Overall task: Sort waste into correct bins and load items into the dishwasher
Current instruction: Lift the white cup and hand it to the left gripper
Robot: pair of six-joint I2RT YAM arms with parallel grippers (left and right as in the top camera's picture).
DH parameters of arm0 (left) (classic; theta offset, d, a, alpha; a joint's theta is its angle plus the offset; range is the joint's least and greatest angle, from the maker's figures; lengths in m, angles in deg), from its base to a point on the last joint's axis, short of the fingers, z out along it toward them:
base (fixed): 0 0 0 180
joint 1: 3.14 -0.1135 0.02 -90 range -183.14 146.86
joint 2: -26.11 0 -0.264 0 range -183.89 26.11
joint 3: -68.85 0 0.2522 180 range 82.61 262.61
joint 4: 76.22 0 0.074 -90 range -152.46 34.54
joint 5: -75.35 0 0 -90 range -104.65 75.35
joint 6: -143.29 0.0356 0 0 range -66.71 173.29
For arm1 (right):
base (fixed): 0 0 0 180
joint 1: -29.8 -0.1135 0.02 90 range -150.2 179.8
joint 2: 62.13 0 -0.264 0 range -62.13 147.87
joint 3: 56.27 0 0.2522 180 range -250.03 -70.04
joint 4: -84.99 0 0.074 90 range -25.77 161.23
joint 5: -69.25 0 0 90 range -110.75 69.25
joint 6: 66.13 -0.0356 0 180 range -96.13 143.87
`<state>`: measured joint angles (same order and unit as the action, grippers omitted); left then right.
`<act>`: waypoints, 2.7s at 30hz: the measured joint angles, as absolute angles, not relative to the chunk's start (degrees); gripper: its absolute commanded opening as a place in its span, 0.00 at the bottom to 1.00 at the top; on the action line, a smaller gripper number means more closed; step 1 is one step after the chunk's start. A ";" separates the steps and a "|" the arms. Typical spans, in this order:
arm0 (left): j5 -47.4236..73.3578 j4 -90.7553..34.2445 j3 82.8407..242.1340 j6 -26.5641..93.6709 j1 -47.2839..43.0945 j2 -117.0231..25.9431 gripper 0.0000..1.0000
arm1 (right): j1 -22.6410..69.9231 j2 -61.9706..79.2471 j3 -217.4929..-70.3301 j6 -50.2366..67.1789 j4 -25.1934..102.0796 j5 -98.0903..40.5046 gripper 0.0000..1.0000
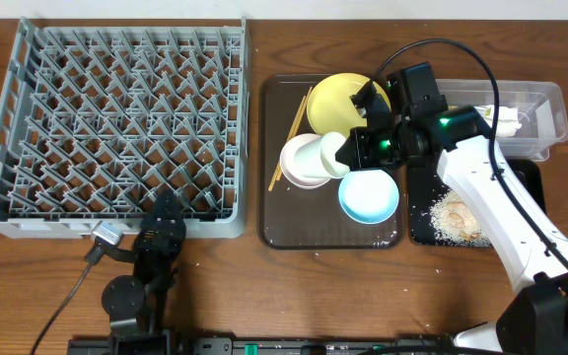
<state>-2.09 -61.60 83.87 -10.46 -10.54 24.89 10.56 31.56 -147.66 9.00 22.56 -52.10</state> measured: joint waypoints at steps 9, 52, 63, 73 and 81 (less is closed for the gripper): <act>7.68 -72.68 83.02 -18.94 -10.54 24.52 0.94 | 10.56 31.56 -147.66 9.08 27.66 -55.86 0.01; 67.74 -101.99 117.59 -33.08 -3.22 -51.04 0.94 | 12.83 40.87 -147.55 5.96 50.61 -88.63 0.01; 68.22 -101.99 117.59 -32.44 -3.22 -51.04 0.94 | 7.81 43.73 -147.55 5.04 54.89 -95.60 0.01; 69.05 -102.12 117.59 -32.20 -3.22 -51.04 0.93 | 6.95 43.73 -146.68 5.13 54.04 -97.11 0.01; 69.25 -102.12 117.59 -32.18 -3.22 -51.04 0.97 | 6.63 43.73 -146.06 6.59 51.00 -97.30 0.01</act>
